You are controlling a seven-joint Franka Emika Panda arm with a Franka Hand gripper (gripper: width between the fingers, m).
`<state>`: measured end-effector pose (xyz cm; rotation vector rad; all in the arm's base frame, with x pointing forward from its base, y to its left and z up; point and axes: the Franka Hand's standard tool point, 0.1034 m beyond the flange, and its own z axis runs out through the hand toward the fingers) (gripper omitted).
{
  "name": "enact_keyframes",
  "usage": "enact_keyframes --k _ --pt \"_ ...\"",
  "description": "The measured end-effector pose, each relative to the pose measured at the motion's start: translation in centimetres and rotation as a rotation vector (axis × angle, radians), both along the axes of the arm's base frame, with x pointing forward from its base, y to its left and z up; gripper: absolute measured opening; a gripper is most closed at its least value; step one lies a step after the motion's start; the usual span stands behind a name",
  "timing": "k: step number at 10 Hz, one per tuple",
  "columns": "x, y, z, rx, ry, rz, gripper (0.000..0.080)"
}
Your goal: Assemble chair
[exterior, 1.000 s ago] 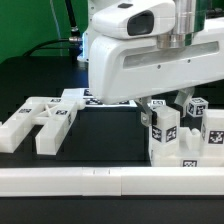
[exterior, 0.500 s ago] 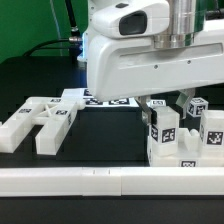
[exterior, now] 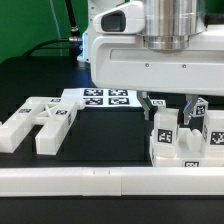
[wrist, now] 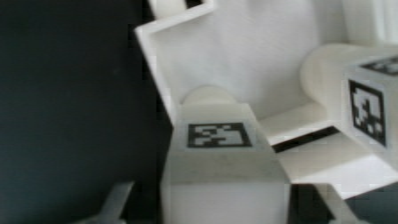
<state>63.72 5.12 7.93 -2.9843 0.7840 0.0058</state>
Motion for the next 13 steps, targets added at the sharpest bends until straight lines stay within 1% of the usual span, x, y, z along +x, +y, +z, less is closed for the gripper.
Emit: enact_keyframes --k 2,5,6,7,8,9,10,12,13 --pt "0.07 0.15 0.01 0.002 0.027 -0.181 0.0292" --pt "0.10 0.22 0.03 0.002 0.040 -0.364 0.0292" --pt "0.10 0.23 0.02 0.002 0.040 -0.367 0.0363" --pt "0.10 0.23 0.02 0.002 0.039 -0.347 0.0363" --pt "0.10 0.23 0.02 0.002 0.038 -0.320 0.0545" --pt "0.09 0.23 0.01 0.002 0.037 -0.311 0.0545" --pt "0.03 0.15 0.00 -0.002 0.035 -0.226 0.0630" --pt "0.06 -0.08 0.14 -0.002 0.025 0.057 0.0648" --pt "0.08 -0.33 0.13 -0.001 0.020 0.153 0.0648"
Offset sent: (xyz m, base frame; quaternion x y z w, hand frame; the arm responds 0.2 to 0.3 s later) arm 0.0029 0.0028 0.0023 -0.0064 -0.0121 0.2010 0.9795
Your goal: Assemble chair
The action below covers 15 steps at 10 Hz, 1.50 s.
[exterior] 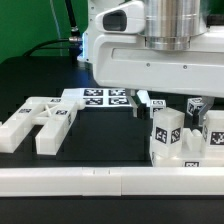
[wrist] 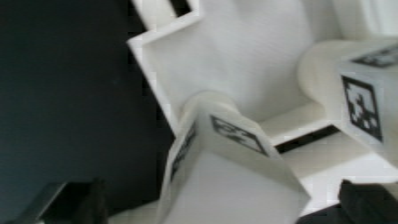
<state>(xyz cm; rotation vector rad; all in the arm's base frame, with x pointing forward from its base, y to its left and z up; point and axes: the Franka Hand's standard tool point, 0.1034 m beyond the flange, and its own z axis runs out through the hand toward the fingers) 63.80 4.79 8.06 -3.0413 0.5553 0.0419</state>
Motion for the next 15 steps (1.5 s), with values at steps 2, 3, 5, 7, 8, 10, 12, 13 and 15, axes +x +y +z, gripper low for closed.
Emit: enact_keyframes --k 2,3,5,7,8,10,12,13,15 --pt "-0.03 -0.25 -0.14 0.003 -0.010 0.200 0.0649" --pt "-0.09 -0.12 -0.28 0.005 -0.012 0.275 0.0649" --pt "-0.12 0.06 -0.26 0.000 -0.016 0.469 0.0649" --pt "-0.14 -0.03 -0.25 0.002 -0.020 0.604 0.0649" --pt "-0.12 -0.08 -0.24 -0.001 -0.022 0.660 0.0649" --pt "-0.10 -0.16 -0.23 -0.004 -0.026 0.776 0.0649" --pt "-0.12 -0.20 -0.27 -0.004 -0.028 0.825 0.0522" --pt "-0.13 -0.21 -0.27 -0.004 -0.028 0.824 0.0385" --pt "-0.15 -0.21 -0.29 -0.003 -0.028 0.813 0.0288"
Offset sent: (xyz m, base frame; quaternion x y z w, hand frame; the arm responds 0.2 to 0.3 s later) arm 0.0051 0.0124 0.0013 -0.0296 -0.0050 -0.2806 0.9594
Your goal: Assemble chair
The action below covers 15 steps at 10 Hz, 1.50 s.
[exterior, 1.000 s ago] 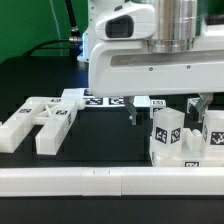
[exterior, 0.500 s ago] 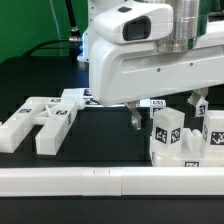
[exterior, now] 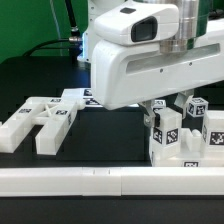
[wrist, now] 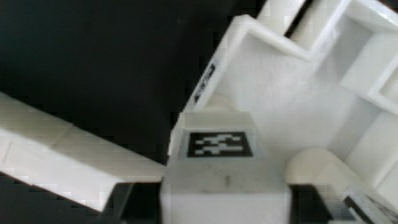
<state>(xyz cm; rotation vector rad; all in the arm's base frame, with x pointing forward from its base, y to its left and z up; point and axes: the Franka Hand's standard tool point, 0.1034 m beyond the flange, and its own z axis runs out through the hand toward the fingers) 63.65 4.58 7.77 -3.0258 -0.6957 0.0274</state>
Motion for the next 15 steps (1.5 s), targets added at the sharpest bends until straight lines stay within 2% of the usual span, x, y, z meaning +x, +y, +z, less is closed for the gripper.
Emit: enact_keyframes --k 2,11,13,15 --pt "0.00 0.00 0.00 -0.001 0.001 -0.035 0.0288" --pt "-0.21 0.55 -0.15 -0.003 0.050 -1.007 0.0291" --pt "-0.12 0.73 -0.24 0.003 0.057 -1.296 0.0291" --pt "-0.08 0.75 -0.26 0.000 0.060 -1.373 0.0291"
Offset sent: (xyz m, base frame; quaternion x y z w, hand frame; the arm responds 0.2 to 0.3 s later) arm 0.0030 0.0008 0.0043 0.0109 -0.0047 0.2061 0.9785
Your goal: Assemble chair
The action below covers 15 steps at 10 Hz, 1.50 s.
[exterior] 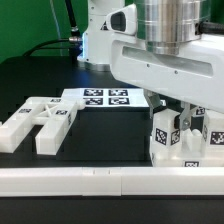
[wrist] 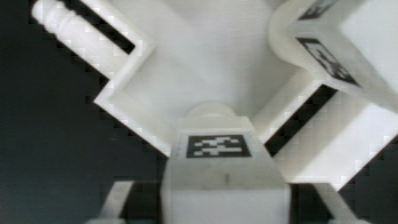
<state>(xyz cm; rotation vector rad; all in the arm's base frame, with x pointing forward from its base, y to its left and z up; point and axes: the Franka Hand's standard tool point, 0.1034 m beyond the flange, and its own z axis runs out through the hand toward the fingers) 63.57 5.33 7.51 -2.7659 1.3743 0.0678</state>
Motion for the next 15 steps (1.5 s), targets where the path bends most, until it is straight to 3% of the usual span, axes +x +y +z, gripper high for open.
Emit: enact_keyframes --k 1,4,7,15 --pt "-0.01 0.01 -0.02 0.000 -0.001 0.016 0.0291" --pt "-0.03 0.02 0.03 0.002 -0.004 0.124 0.0608" --pt "0.16 0.02 0.16 0.004 -0.034 0.462 0.0648" --pt "0.09 -0.31 -0.02 -0.014 -0.053 1.202 0.0648"
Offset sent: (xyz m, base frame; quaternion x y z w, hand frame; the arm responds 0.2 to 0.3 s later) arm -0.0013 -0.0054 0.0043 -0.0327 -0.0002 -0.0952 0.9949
